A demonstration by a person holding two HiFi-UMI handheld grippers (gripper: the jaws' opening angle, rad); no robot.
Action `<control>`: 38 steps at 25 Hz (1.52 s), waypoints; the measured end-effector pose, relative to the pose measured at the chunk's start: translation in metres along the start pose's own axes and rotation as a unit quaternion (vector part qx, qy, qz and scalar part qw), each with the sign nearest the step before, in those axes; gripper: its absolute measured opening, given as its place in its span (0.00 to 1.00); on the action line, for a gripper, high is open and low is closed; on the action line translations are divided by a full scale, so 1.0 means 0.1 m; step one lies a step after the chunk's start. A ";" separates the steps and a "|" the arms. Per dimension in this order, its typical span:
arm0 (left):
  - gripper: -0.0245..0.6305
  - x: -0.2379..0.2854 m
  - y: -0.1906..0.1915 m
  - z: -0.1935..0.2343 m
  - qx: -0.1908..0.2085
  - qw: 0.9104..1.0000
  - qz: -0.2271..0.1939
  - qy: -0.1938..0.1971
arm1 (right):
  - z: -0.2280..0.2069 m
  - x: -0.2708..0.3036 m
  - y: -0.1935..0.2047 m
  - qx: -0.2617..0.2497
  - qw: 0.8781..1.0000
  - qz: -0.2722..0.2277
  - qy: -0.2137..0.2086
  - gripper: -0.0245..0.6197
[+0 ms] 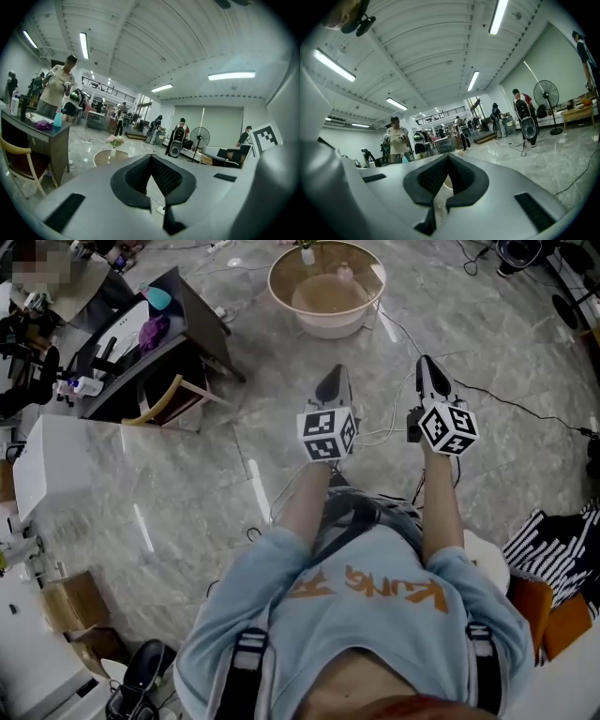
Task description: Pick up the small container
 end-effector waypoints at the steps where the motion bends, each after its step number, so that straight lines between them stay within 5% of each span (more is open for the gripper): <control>1: 0.07 0.02 -0.02 0.09 -0.006 1.000 0.004 0.004 | 0.06 0.10 0.01 0.000 1.000 0.008 0.001 0.06; 14: 0.07 0.22 -0.16 1.53 -0.043 0.998 0.023 -0.047 | 0.77 1.38 0.12 -0.003 0.998 0.044 -0.052 0.06; 20: 0.07 0.53 -0.34 1.56 -0.033 0.999 0.026 -0.027 | 0.39 1.70 -0.10 0.015 0.999 0.033 -0.017 0.06; 27: 0.07 1.23 -0.59 1.69 -0.022 0.999 0.026 -0.041 | 0.08 2.51 -0.41 0.004 0.999 0.017 -0.040 0.06; 32: 0.07 2.10 -0.83 1.82 -0.031 0.997 0.036 -0.068 | -0.59 3.31 -0.76 0.012 0.999 -0.003 -0.043 0.06; 38: 0.07 3.51 -1.39 1.39 -0.005 0.998 0.061 -0.034 | -1.53 4.37 -1.31 0.027 0.998 -0.015 -0.061 0.06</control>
Point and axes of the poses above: the fingertips, and each gripper's own axes: x forward along the fingers, z to its left, y out of its underside, the point moved 2 cm from there along -x, backward along the fingers, and after that the axes turned 11 degrees about z, right-handed, at the moved point
